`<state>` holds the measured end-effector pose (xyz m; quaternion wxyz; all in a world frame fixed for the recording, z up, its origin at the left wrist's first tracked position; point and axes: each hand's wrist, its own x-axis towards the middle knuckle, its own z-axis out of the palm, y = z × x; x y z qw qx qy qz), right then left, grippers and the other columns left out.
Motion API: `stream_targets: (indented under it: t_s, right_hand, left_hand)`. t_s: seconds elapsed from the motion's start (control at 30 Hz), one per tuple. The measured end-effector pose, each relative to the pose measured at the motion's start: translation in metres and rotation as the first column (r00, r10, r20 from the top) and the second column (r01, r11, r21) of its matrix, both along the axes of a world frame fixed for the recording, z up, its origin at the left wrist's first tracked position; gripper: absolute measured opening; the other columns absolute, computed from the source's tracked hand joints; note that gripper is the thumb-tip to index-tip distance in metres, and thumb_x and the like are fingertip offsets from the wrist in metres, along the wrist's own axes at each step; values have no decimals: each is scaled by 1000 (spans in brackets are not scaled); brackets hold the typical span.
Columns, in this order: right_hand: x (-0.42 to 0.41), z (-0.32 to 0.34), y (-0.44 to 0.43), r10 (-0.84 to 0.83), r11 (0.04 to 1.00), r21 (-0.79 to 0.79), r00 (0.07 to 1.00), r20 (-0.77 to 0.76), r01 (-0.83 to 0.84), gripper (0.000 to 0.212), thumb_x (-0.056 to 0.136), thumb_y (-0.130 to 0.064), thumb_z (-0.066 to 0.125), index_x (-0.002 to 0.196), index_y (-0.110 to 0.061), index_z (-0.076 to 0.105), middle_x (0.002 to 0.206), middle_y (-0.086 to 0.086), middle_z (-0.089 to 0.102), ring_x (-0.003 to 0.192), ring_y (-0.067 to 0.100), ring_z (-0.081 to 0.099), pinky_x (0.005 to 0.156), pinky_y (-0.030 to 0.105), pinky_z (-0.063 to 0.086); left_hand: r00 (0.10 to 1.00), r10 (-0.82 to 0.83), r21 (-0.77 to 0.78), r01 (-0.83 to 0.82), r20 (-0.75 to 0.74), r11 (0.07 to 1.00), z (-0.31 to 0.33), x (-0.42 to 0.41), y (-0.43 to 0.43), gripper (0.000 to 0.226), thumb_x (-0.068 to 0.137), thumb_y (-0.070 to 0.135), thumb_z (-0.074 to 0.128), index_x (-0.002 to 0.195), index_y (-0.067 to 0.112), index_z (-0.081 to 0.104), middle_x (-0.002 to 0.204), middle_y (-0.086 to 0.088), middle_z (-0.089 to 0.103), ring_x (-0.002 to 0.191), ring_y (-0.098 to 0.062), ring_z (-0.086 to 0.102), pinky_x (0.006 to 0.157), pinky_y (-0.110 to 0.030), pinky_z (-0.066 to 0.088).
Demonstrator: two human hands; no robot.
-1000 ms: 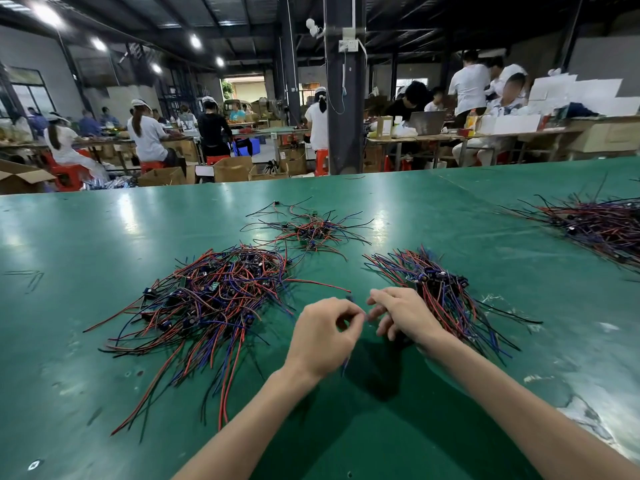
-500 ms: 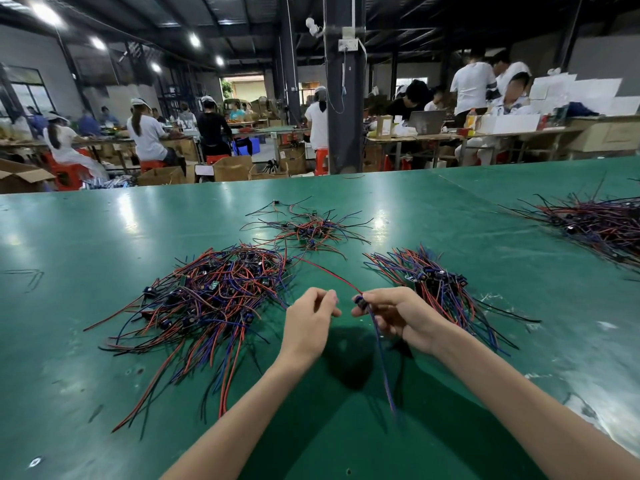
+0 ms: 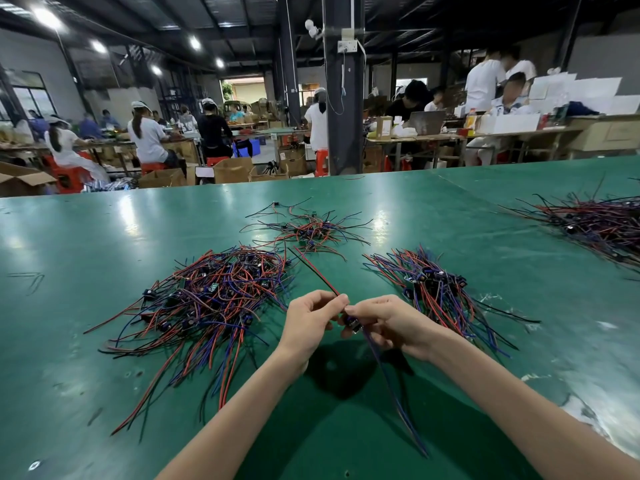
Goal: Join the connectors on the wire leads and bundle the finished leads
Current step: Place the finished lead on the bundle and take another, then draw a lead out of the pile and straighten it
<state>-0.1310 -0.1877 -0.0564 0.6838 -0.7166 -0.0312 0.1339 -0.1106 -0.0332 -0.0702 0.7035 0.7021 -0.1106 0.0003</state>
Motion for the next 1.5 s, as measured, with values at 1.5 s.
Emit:
stream_targets:
  t_s: [1.5]
  right_hand:
    - [-9,0,13,-35,999,-30,979,201,42,26,92,-18,58,74,-5,73,66,13,69,28,7,28,31,14,19]
  left_hand:
    - [972,108,-373,-182,-210,910,27,26,41,39,69,40,68,89,7,69,76,2,72,57,-4,56,55,-17,52]
